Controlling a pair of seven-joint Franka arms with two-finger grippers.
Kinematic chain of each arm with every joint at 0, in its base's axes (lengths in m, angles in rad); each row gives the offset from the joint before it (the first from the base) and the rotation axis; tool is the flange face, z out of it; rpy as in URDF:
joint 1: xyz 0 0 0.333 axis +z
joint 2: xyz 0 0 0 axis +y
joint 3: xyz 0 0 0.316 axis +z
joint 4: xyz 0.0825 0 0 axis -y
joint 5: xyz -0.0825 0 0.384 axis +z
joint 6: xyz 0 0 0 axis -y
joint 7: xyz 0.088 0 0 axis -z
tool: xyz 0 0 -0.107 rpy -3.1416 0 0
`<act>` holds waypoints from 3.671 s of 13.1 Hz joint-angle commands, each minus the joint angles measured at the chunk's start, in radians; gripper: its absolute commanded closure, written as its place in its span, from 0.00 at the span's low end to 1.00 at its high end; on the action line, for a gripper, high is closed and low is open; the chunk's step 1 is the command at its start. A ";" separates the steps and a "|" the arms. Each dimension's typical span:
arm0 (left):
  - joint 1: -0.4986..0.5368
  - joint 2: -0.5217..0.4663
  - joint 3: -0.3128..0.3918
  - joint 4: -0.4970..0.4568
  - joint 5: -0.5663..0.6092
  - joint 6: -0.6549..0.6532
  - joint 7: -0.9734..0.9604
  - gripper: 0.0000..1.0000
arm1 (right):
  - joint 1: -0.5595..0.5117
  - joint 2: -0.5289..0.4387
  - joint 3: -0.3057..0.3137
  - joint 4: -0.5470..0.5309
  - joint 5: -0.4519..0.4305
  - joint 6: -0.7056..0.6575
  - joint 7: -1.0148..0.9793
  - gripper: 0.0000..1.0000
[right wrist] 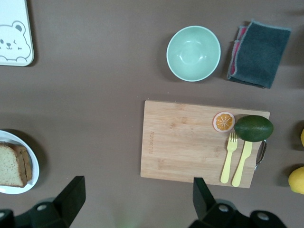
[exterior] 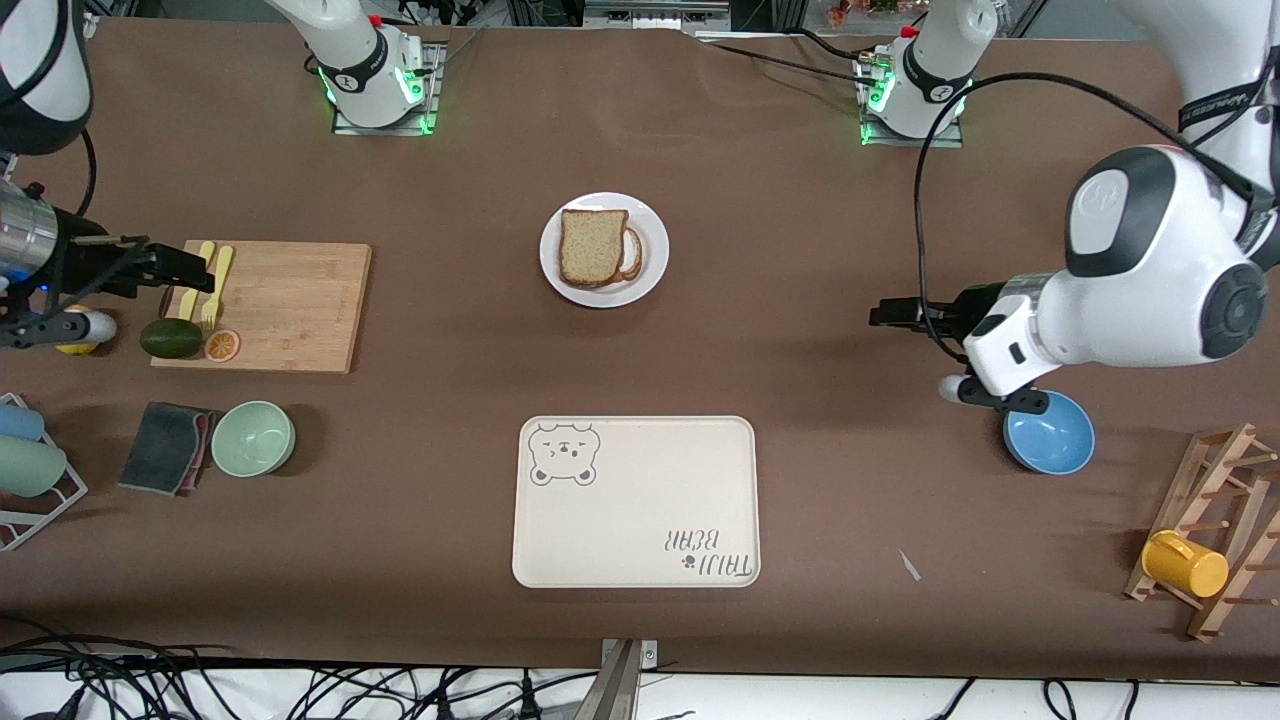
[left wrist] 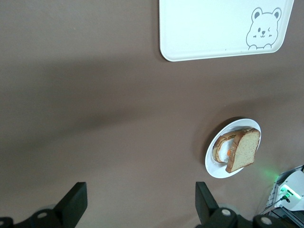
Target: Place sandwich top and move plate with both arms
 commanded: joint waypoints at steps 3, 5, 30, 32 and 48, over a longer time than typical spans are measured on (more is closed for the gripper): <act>-0.031 0.050 0.009 0.002 -0.115 -0.007 0.002 0.31 | -0.144 -0.157 0.155 -0.140 -0.071 0.067 0.001 0.00; -0.054 0.057 0.009 -0.036 -0.117 0.001 0.029 0.12 | -0.139 -0.171 0.165 -0.126 -0.102 0.070 0.007 0.00; -0.189 0.277 -0.153 -0.385 -0.769 0.474 0.832 0.00 | -0.130 -0.138 0.113 -0.065 -0.030 0.049 0.074 0.00; -0.177 0.280 -0.193 -0.386 -0.775 0.474 0.832 0.03 | -0.130 -0.138 0.115 -0.065 -0.028 0.050 0.074 0.00; -0.213 0.303 -0.207 -0.414 -0.812 0.481 0.832 0.15 | -0.130 -0.138 0.115 -0.065 -0.027 0.061 0.074 0.00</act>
